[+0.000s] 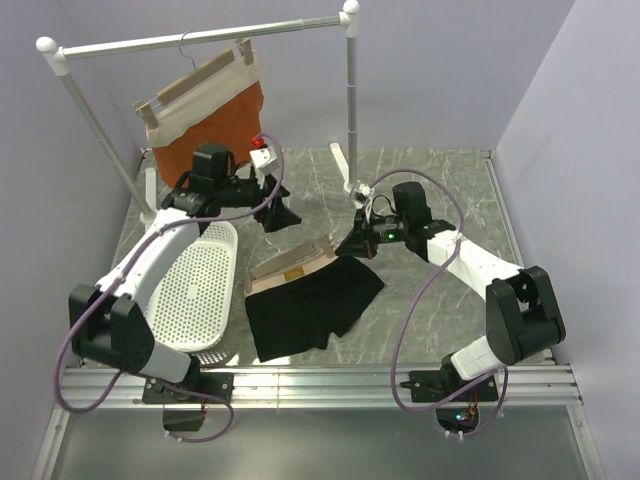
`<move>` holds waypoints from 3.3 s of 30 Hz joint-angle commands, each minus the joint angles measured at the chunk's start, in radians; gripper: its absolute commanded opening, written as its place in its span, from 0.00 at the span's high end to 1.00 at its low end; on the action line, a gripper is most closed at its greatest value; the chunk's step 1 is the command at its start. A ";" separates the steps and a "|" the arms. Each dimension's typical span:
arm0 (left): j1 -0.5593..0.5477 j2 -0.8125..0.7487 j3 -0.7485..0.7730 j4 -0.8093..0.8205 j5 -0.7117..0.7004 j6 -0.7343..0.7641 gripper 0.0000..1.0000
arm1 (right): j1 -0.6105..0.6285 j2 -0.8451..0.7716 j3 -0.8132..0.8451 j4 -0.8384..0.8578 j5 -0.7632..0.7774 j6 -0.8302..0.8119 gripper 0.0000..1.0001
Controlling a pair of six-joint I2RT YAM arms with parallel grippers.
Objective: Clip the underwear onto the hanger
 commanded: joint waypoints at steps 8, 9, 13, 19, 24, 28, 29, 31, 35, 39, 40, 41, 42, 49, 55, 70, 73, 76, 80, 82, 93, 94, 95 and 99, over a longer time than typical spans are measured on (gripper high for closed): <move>0.036 -0.139 -0.101 -0.187 -0.352 -0.082 0.07 | -0.007 -0.077 0.086 -0.207 0.024 -0.213 1.00; 0.041 -0.133 -0.102 -0.202 -0.363 -0.074 0.06 | -0.006 -0.079 0.088 -0.224 0.025 -0.223 1.00; 0.079 -0.087 -0.095 -0.273 -0.362 -0.070 0.04 | -0.006 -0.087 0.097 -0.247 0.030 -0.254 1.00; 0.145 -0.102 -0.196 -0.267 -0.181 0.111 0.02 | -0.004 -0.093 0.109 -0.288 0.056 -0.314 1.00; 0.145 -0.103 -0.251 -0.259 -0.110 0.301 0.02 | -0.006 -0.097 0.121 -0.342 0.087 -0.377 1.00; 0.145 -0.067 -0.299 -0.224 -0.093 0.391 0.04 | -0.006 -0.105 0.115 -0.359 0.104 -0.395 1.00; 0.144 -0.063 -0.309 -0.206 -0.092 0.391 0.05 | -0.004 -0.105 0.112 -0.362 0.105 -0.395 1.00; 0.136 -0.040 -0.326 -0.173 -0.084 0.398 0.05 | -0.006 -0.107 0.109 -0.365 0.107 -0.401 1.00; 0.101 0.005 -0.329 -0.149 -0.096 0.437 0.04 | -0.006 -0.107 0.109 -0.377 0.113 -0.411 1.00; 0.056 0.031 -0.339 -0.109 -0.121 0.458 0.06 | -0.004 -0.107 0.115 -0.391 0.111 -0.418 1.00; 0.039 0.040 -0.342 -0.101 -0.128 0.463 0.07 | -0.004 -0.107 0.117 -0.393 0.111 -0.420 1.00; 0.032 0.046 -0.345 -0.091 -0.144 0.460 0.09 | -0.006 -0.107 0.118 -0.399 0.111 -0.423 1.00; 0.024 0.051 -0.346 -0.072 -0.148 0.461 0.10 | -0.004 -0.108 0.118 -0.399 0.113 -0.424 1.00; -0.031 0.083 -0.368 -0.044 -0.197 0.518 0.17 | -0.004 -0.108 0.117 -0.407 0.111 -0.429 1.00; -0.054 0.094 -0.388 -0.014 -0.217 0.536 0.25 | -0.006 -0.116 0.114 -0.411 0.111 -0.434 1.00; -0.060 -0.038 -0.335 -0.153 -0.135 0.489 1.00 | -0.055 -0.127 0.075 -0.341 0.110 -0.329 1.00; -0.067 -0.084 -0.342 -0.170 -0.168 0.493 1.00 | -0.059 -0.125 0.075 -0.353 0.102 -0.334 0.98; -0.071 -0.104 -0.340 -0.187 -0.193 0.503 1.00 | -0.062 -0.116 0.085 -0.365 0.085 -0.332 0.93; -0.080 -0.129 -0.354 -0.170 -0.224 0.510 1.00 | -0.062 -0.097 0.098 -0.382 0.032 -0.314 0.68; -0.091 -0.133 -0.355 -0.167 -0.246 0.526 1.00 | -0.062 -0.090 0.104 -0.388 0.030 -0.312 0.56; -0.146 -0.095 -0.293 -0.221 -0.331 0.539 1.00 | -0.068 -0.145 0.123 -0.324 0.252 -0.406 0.48; -0.151 -0.093 -0.290 -0.227 -0.337 0.538 1.00 | -0.070 -0.149 0.129 -0.327 0.277 -0.424 0.47; -0.153 -0.090 -0.285 -0.230 -0.342 0.538 1.00 | -0.070 -0.156 0.134 -0.336 0.283 -0.473 0.46; -0.165 -0.095 -0.271 -0.238 -0.354 0.523 1.00 | -0.067 -0.215 0.147 -0.348 0.280 -0.575 0.43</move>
